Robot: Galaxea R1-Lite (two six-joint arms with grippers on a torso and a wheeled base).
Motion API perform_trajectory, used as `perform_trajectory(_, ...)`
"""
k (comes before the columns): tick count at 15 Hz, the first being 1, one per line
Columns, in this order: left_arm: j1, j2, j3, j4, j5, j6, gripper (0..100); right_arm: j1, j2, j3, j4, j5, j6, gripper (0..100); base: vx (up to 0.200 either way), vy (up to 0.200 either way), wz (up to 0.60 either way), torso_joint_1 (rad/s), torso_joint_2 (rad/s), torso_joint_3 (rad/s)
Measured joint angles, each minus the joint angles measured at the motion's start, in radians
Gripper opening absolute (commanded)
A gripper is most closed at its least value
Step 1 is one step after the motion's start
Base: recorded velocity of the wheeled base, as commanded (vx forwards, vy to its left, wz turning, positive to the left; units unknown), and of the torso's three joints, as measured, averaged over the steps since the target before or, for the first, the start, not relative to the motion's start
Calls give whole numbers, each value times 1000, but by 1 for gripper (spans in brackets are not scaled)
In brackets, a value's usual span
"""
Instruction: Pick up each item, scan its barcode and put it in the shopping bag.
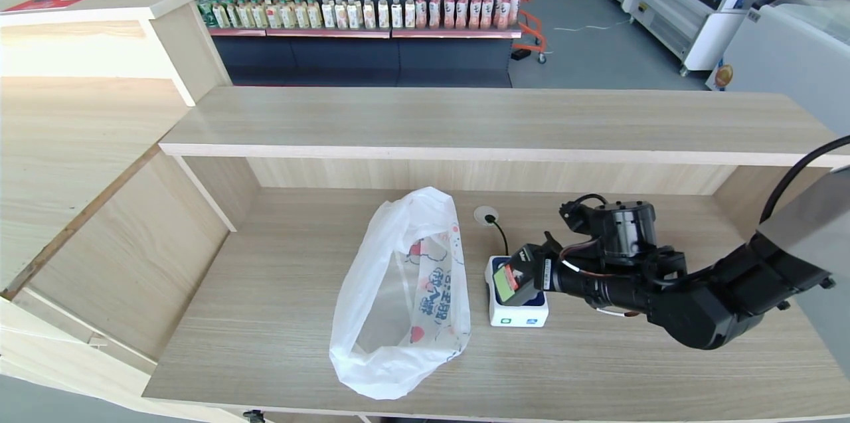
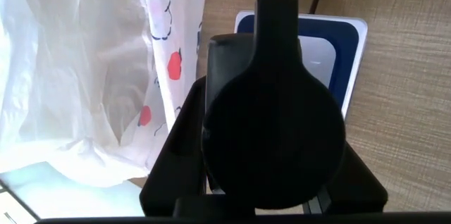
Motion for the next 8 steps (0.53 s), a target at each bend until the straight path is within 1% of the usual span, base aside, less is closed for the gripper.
perform_trajectory(5,0,0,0,0,0,0,100,0,10,3,-24,2,1,0,0,0,0,0,0,0)
perform_trajectory(8,0,0,0,0,0,0,100,-12,-41,5,-34,3,5,0,0,0,0,0,0,0)
